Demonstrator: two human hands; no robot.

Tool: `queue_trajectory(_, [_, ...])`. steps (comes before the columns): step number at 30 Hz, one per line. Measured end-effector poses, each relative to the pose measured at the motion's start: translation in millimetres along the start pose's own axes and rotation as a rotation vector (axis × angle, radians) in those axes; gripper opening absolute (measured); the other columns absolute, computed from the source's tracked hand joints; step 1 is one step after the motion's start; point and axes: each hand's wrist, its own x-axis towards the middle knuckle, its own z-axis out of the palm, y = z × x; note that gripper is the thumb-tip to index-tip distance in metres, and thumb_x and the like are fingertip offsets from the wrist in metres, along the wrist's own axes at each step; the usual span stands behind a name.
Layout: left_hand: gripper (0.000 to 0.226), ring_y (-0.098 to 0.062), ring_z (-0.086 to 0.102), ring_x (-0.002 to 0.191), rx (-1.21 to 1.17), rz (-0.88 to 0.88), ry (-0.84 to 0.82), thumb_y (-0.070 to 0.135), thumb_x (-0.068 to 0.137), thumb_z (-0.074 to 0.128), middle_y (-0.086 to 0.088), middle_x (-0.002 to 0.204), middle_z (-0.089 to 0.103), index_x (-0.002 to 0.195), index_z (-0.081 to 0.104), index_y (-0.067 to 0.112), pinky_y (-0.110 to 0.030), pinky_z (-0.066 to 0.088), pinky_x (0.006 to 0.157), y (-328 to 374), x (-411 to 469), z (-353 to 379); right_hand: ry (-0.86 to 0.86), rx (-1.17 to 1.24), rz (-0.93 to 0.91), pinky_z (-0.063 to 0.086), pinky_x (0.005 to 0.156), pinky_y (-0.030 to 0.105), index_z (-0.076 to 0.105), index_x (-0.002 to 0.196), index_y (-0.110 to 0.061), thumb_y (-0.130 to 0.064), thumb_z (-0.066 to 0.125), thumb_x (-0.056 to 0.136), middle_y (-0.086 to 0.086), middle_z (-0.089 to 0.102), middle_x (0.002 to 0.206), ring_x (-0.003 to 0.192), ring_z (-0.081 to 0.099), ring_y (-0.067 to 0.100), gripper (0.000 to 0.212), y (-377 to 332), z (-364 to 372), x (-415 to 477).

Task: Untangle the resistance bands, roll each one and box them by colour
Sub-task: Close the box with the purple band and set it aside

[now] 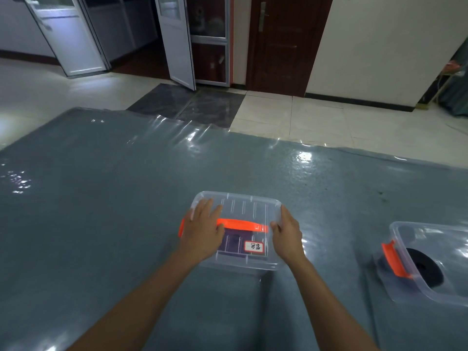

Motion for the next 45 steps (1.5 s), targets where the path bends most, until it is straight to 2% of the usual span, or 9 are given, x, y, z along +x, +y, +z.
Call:
queue_trajectory(6, [0.073, -0.026, -0.018, 0.155, 0.122, 0.117, -0.234, 0.071, 0.098, 0.018, -0.001, 0.169, -0.014, 0.160, 0.001, 0.036, -0.056, -0.010, 0.121, 13, 7, 26, 0.027, -0.023, -0.014, 0.049, 0.100, 0.051, 0.044, 0.143, -0.023, -0.016, 0.052, 0.099, 0.002, 0.059, 0.135, 0.120, 0.057, 0.029, 0.045, 6, 2, 0])
queue_trajectory(14, [0.074, -0.023, -0.022, 0.154, 0.118, 0.117, -0.209, 0.074, 0.096, 0.011, 0.002, 0.168, -0.018, 0.159, -0.005, 0.039, -0.058, -0.007, 0.124, 8, 2, 30, 0.122, 0.221, 0.266, 0.045, 0.088, 0.038, 0.043, 0.145, -0.019, -0.038, 0.061, 0.097, 0.006, 0.064, 0.114, 0.100, 0.060, 0.023, 0.054, 12, 12, -12])
queue_trajectory(17, [0.075, -0.023, -0.022, 0.154, 0.106, 0.118, -0.209, 0.074, 0.096, 0.012, 0.002, 0.168, -0.017, 0.159, -0.005, 0.039, -0.058, -0.008, 0.124, 7, 3, 30, 0.100, 0.268, 0.307, 0.044, 0.082, 0.032, 0.058, 0.125, -0.018, -0.040, 0.059, 0.097, -0.007, 0.061, 0.097, 0.085, 0.060, 0.013, 0.035, 11, 12, -12])
queue_trajectory(21, [0.075, -0.023, -0.023, 0.153, 0.095, 0.115, -0.224, 0.075, 0.095, 0.013, 0.003, 0.168, -0.020, 0.159, -0.007, 0.040, -0.059, -0.006, 0.124, 7, 4, 30, 0.065, 0.151, 0.282, 0.055, 0.088, 0.049, 0.058, 0.109, -0.020, -0.043, 0.051, 0.100, 0.001, 0.067, 0.100, 0.092, 0.067, 0.024, 0.025, 7, 12, -12])
queue_trajectory(24, [0.076, -0.022, -0.025, 0.153, 0.089, 0.119, -0.224, 0.076, 0.094, 0.011, 0.003, 0.168, -0.020, 0.158, -0.008, 0.040, -0.058, -0.008, 0.124, 6, 4, 31, 0.059, 0.140, 0.278, 0.054, 0.089, 0.044, 0.058, 0.115, -0.021, -0.044, 0.049, 0.100, 0.002, 0.068, 0.107, 0.097, 0.067, 0.025, 0.029, 4, 9, -14])
queue_trajectory(28, [0.076, -0.022, -0.025, 0.152, 0.078, 0.121, -0.215, 0.077, 0.093, 0.010, 0.004, 0.168, -0.020, 0.158, -0.008, 0.041, -0.057, -0.008, 0.123, 4, 5, 33, 0.020, 0.442, 0.498, 0.045, 0.105, 0.039, 0.039, 0.150, -0.014, -0.050, 0.063, 0.093, 0.000, 0.057, 0.139, 0.127, 0.058, 0.026, 0.072, 8, 8, -19])
queue_trajectory(31, [0.079, -0.021, -0.024, 0.153, 0.076, 0.121, -0.201, 0.079, 0.090, 0.006, 0.004, 0.168, -0.018, 0.158, -0.007, 0.042, -0.058, -0.008, 0.123, 4, 7, 35, -0.008, 0.628, 0.632, 0.059, 0.084, 0.040, 0.071, 0.110, -0.012, -0.051, 0.073, 0.084, 0.000, 0.078, 0.099, 0.090, 0.074, 0.022, 0.047, 14, 5, -20])
queue_trajectory(35, [0.081, -0.022, -0.022, 0.153, 0.084, 0.127, -0.190, 0.080, 0.087, 0.003, 0.004, 0.169, -0.016, 0.158, -0.006, 0.042, -0.058, -0.007, 0.123, 3, 8, 38, 0.147, 0.208, 0.307, 0.046, 0.060, 0.029, 0.067, 0.087, -0.018, -0.044, 0.062, 0.093, -0.008, 0.067, 0.073, 0.073, 0.066, 0.020, 0.027, 9, 4, -22])
queue_trajectory(45, [0.076, -0.021, -0.017, 0.155, 0.069, 0.132, -0.187, 0.077, 0.093, 0.014, 0.008, 0.167, -0.014, 0.159, 0.002, 0.041, -0.058, -0.004, 0.124, 4, 8, 35, 0.114, -0.215, 0.137, 0.053, 0.076, 0.042, 0.053, 0.117, -0.011, -0.029, 0.041, 0.105, 0.010, 0.068, 0.104, 0.095, 0.065, 0.031, 0.025, -2, 5, -25])
